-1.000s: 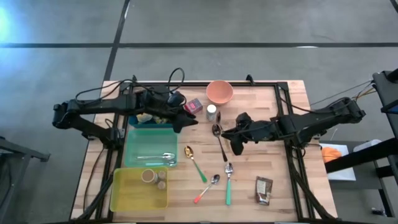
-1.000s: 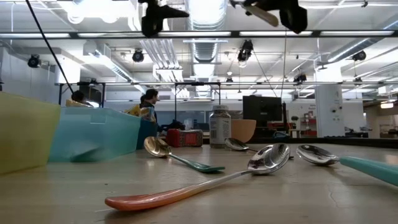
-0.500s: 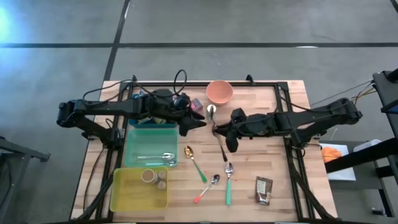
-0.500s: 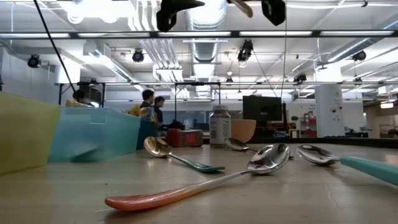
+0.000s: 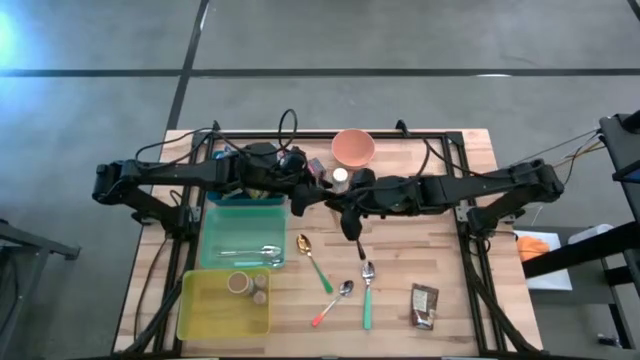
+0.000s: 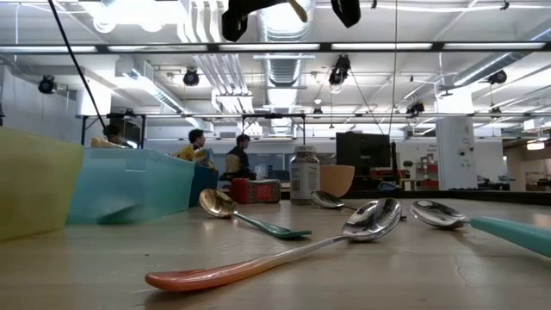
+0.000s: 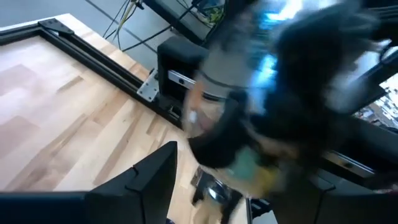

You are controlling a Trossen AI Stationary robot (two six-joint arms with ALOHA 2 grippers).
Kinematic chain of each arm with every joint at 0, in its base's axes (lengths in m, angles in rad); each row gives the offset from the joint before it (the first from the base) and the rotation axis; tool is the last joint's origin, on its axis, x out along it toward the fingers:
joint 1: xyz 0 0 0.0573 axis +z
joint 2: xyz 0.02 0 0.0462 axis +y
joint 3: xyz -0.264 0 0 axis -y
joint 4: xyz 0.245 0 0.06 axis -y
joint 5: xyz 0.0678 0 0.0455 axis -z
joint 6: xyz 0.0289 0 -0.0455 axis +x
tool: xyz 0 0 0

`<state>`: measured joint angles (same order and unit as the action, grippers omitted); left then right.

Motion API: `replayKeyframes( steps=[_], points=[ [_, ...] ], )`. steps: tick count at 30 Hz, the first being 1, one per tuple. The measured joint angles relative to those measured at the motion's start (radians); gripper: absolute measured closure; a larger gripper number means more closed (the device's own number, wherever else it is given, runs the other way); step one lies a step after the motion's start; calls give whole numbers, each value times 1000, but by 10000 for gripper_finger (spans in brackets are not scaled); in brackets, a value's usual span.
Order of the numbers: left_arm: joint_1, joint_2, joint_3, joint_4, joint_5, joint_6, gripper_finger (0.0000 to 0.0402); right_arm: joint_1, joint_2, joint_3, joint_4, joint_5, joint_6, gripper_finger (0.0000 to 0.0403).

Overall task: Pick & Place Food Item
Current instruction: Put the yellow spoon into the light blue bin

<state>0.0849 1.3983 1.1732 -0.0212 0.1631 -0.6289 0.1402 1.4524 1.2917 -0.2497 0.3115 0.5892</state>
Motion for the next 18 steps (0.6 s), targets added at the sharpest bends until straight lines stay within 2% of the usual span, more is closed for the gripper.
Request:
replayKeyframes(
  steps=[7,14,18],
  points=[
    [0,0,0,3,-3,0,176,0,34,68,-32,-2,-25,366],
    [0,0,0,4,6,3,176,1,23,66,-62,-6,-21,366],
    [0,-1,0,3,12,3,194,1,20,64,-61,-6,-20,366]
  ],
)
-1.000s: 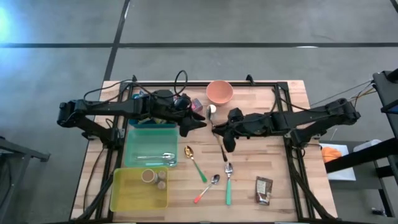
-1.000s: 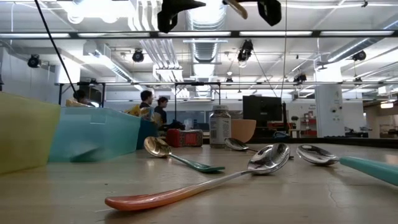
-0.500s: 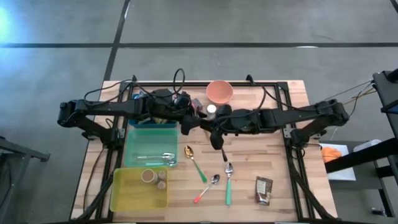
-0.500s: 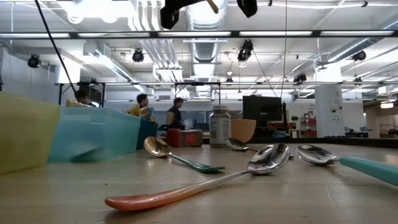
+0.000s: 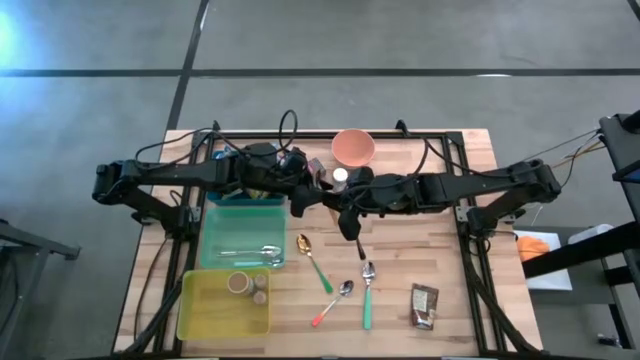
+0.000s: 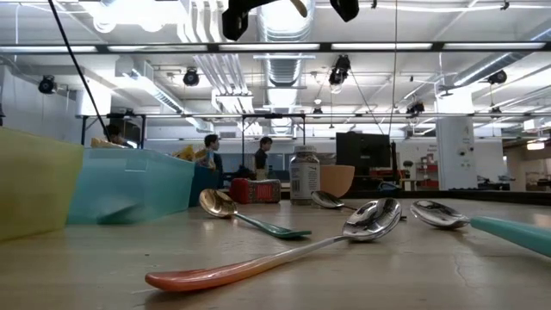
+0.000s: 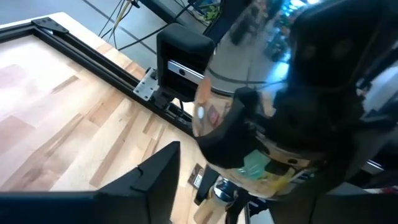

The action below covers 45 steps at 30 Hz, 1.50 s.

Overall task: Pick & Place Food Item
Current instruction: Put the yellow spoon into the light blue bin

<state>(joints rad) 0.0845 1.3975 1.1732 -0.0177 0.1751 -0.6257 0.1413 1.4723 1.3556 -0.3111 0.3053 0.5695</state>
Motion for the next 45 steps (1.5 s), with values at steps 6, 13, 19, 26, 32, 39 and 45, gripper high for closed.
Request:
replayKeyframes(
  steps=[6,13,19,26,32,39,45],
  points=[
    [-1,0,0,0,4,0,294,0,-6,0,1,-14,2,366],
    [-1,-1,0,-1,-3,0,369,-1,-6,-1,1,-14,6,366],
    [-3,-1,0,-1,-2,-3,369,0,-6,-1,1,-15,-1,356],
    [-3,-1,0,-3,4,-22,372,1,-6,-1,2,-26,-7,316],
    [-2,-4,0,-25,12,-37,374,1,-6,-2,2,-26,-5,312],
    [-2,-11,0,-54,28,-33,374,1,-6,-2,1,-25,1,311],
    [0,-29,0,-91,34,-26,374,0,-6,-2,2,-61,5,310]
  ],
)
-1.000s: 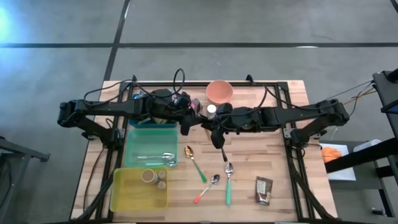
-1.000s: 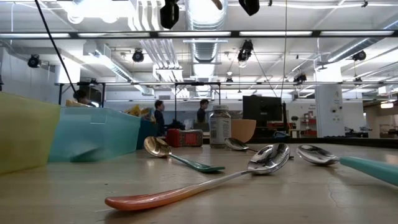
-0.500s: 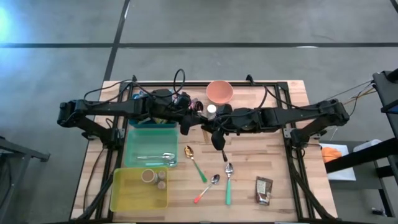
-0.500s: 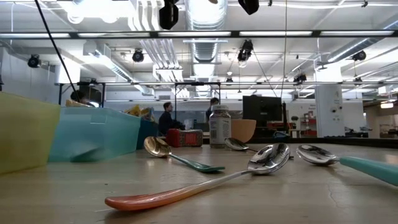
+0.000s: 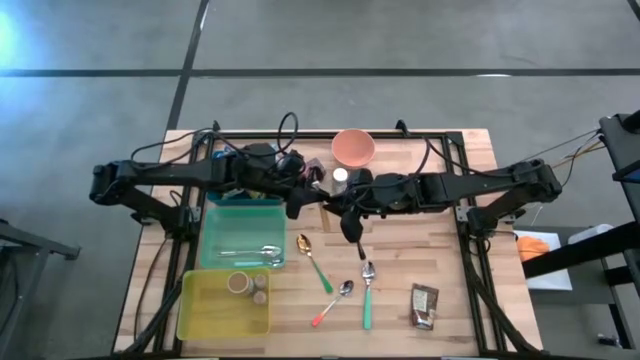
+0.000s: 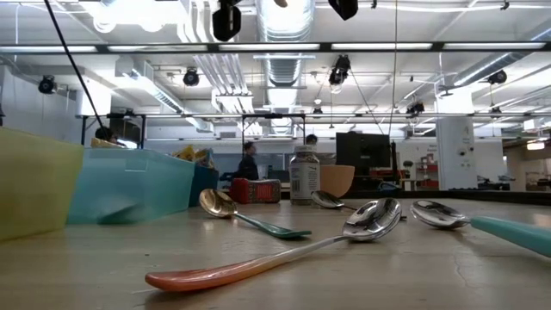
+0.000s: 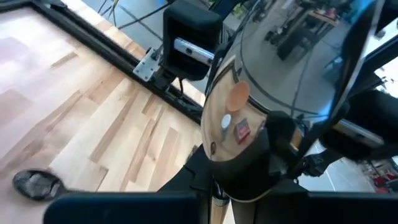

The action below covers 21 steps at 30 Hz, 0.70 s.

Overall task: Pick & Place Food Item
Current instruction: Put the yellow spoon into the light blue bin

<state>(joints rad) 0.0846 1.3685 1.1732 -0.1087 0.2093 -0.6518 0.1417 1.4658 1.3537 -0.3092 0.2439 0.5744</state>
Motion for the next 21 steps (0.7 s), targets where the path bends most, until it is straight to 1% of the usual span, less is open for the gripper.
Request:
replayKeyframes(
  steps=[6,10,15,21],
  points=[
    [16,-47,1,-93,-4,0,374,0,0,0,-14,-14,5,310],
    [36,-89,1,-203,-8,5,374,-1,0,0,-68,-14,2,310],
    [48,-148,2,-393,-16,89,374,-1,0,0,-150,-10,22,310],
    [49,-197,1,-628,-95,135,374,-5,0,0,-260,-3,116,309]
  ],
)
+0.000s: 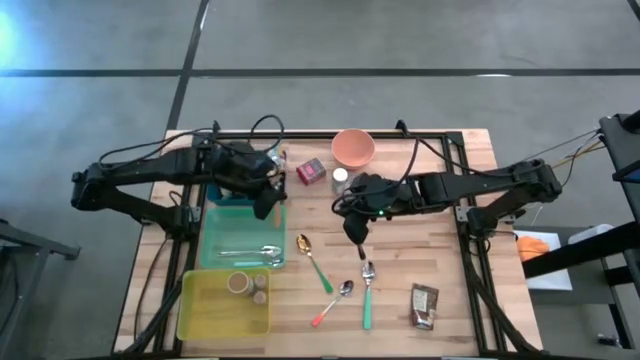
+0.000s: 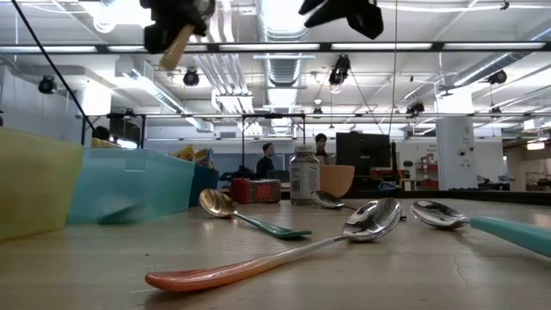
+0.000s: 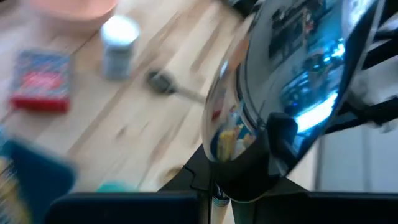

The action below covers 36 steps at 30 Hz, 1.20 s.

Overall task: Pick & Place Food Item
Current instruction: Put the yellow spoon into the light blue bin

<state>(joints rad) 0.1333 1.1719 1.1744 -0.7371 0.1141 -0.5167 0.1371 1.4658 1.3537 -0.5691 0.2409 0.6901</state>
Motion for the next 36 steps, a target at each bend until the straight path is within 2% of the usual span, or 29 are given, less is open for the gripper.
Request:
replayKeyframes(
  steps=[6,10,21,28,33,36],
  points=[
    [0,-4,0,-216,-44,14,375,0,0,-9,-110,-3,14,309],
    [0,4,-2,-335,-94,32,375,0,0,-45,-108,-5,17,309],
    [0,24,-2,-444,-186,144,375,-1,16,-162,-102,-18,147,309],
    [-33,145,-2,-507,-186,303,375,0,15,-212,-109,-19,234,309],
    [-79,256,-2,-543,-184,417,375,1,14,-236,-108,-108,226,309],
    [-112,309,-2,-547,-144,484,375,1,14,-255,-107,-139,231,309]
  ],
)
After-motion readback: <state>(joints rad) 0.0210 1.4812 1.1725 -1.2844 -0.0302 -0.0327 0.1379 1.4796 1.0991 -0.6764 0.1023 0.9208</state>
